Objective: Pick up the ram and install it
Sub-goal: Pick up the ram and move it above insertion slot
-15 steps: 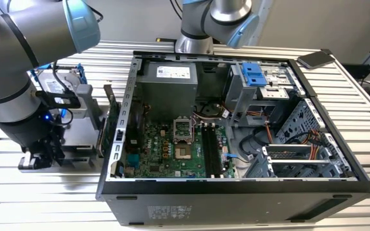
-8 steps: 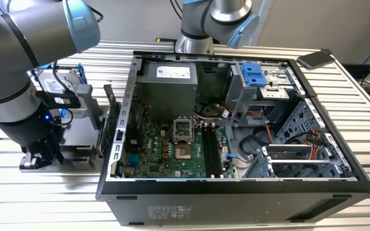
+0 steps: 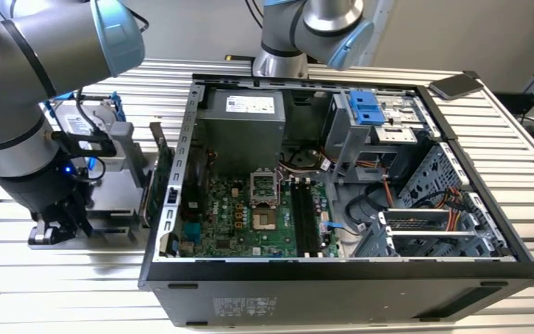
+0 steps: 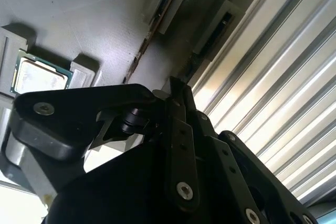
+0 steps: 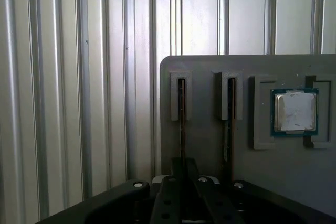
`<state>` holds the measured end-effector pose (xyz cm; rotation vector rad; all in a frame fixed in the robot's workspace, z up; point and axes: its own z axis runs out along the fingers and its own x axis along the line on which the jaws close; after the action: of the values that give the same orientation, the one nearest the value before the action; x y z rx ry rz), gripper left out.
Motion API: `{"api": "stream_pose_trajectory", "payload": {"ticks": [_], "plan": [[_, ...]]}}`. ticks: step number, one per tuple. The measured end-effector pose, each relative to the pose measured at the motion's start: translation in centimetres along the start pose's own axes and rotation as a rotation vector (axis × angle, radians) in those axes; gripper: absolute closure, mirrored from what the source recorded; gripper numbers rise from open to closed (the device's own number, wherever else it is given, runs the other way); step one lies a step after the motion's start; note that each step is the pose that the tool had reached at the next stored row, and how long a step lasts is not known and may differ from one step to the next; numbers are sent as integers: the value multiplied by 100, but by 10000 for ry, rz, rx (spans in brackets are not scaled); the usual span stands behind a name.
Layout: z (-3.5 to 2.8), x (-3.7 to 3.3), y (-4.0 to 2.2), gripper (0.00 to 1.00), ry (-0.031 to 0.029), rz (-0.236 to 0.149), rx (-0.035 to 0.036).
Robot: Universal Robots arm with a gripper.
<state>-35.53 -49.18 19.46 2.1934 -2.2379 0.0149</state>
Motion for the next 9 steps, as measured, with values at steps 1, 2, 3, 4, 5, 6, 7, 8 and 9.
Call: {"api": "stream_pose_trajectory", "payload": {"ticks": [1,2,3,4,5,6,7,8,9], "plan": [[-4,0,0,100,-3,0,3],[-16,0,0,100,-2,1,2],[-35,0,0,100,-1,1,1],[-55,0,0,100,-1,1,0],[-74,1,0,100,0,1,0],[-93,1,0,100,0,0,-1],[-112,1,0,100,0,1,0],[-132,1,0,100,0,0,0],[-154,2,0,100,0,1,0]]}}
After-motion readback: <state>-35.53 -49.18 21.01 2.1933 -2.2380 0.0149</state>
